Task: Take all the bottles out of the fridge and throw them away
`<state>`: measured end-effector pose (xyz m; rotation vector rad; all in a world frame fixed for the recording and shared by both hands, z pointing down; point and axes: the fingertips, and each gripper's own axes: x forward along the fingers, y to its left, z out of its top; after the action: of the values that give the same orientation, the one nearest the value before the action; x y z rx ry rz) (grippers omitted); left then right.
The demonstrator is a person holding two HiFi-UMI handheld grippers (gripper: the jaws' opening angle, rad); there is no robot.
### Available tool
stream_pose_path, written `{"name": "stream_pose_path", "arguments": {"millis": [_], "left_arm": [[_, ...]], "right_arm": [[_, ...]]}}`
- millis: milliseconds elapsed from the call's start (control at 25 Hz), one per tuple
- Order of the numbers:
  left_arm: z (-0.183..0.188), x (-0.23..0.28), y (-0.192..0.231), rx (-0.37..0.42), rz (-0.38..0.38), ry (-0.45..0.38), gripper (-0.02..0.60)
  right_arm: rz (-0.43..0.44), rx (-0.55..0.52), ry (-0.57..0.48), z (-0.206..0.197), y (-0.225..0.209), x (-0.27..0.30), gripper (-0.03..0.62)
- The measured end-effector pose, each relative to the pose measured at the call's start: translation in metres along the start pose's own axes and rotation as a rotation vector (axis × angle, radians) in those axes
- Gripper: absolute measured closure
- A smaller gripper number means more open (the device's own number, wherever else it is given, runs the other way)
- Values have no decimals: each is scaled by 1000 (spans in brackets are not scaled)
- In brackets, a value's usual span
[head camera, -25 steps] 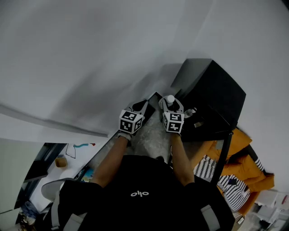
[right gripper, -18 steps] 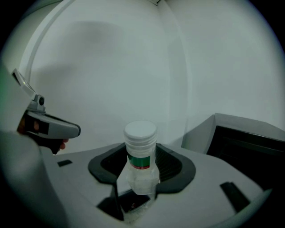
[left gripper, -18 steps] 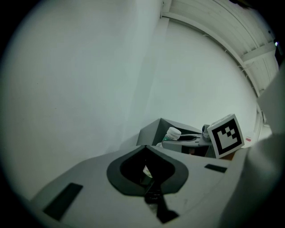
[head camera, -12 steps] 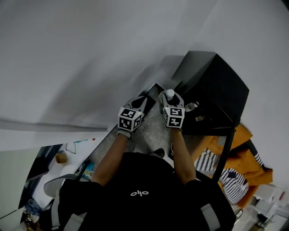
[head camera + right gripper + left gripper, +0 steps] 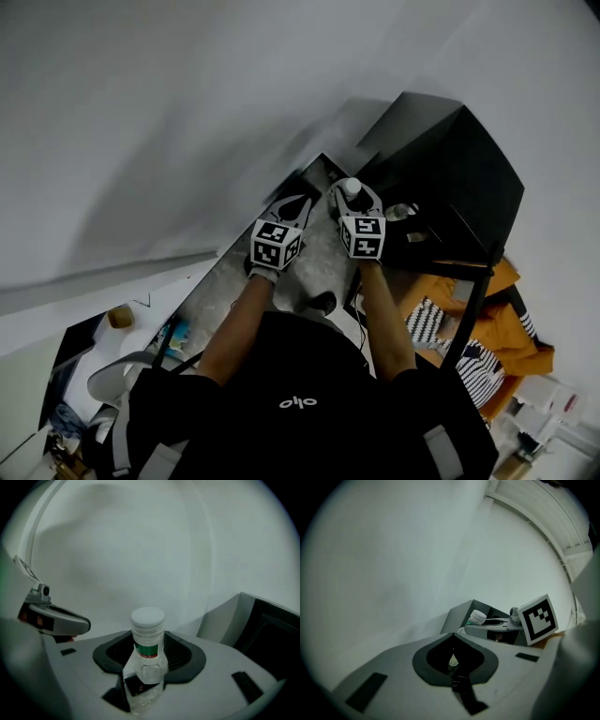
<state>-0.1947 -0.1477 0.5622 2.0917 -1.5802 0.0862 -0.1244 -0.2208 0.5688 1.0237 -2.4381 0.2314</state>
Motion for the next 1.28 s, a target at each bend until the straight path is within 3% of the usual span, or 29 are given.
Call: {"name": "stream_pose_path", "arguments": {"millis": [200, 640, 840, 1280], "left_arm": [[-18, 7, 17, -23, -11, 30, 575], [-74, 39, 51, 29, -60, 142, 575], [-107, 73, 68, 55, -87, 167, 575], [-222, 139, 133, 63, -81, 240, 575]], "right_arm": [[13, 6, 29, -12, 6, 21, 390], [4, 56, 64, -74, -2, 78, 390], [-9, 86, 69, -119, -12, 111, 390], [17, 103, 108, -248, -7, 202, 390]]}}
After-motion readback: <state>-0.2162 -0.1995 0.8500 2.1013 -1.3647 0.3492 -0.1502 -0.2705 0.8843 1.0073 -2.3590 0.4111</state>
